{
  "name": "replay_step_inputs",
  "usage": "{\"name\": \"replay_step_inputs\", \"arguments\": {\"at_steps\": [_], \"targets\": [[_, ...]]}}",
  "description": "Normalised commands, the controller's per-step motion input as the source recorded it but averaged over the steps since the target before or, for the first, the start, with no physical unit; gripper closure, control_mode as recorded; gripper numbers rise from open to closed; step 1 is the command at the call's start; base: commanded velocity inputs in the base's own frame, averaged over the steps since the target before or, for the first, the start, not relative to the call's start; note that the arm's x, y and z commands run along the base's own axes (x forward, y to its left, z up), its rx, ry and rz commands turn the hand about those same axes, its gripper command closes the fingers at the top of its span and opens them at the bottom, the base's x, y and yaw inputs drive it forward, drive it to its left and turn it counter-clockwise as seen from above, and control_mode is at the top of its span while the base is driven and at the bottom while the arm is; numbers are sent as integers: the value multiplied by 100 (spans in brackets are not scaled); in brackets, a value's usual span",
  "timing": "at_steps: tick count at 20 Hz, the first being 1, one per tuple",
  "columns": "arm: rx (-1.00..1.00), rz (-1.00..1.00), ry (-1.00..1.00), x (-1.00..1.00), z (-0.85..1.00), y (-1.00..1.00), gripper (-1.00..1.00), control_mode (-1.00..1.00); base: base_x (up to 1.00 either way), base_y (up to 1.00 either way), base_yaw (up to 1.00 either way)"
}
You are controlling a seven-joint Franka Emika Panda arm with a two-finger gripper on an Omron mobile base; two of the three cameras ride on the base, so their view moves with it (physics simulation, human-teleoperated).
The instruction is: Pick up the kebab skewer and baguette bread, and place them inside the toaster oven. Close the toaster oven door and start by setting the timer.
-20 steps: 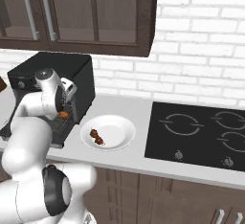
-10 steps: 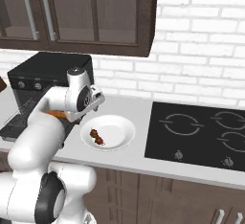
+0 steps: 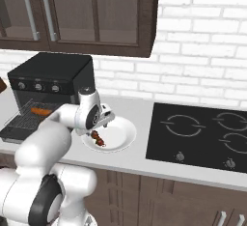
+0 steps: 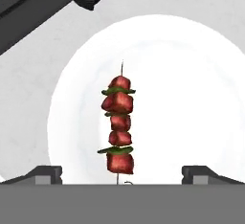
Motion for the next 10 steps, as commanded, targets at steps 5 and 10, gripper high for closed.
{"name": "replay_step_inputs", "arguments": {"at_steps": [5,10], "targets": [[4,-4,11,15,-53,1,-100,-100,0,0,0],[12,-7,18,12,-29,0,-100,-100,0,0,0]]}}
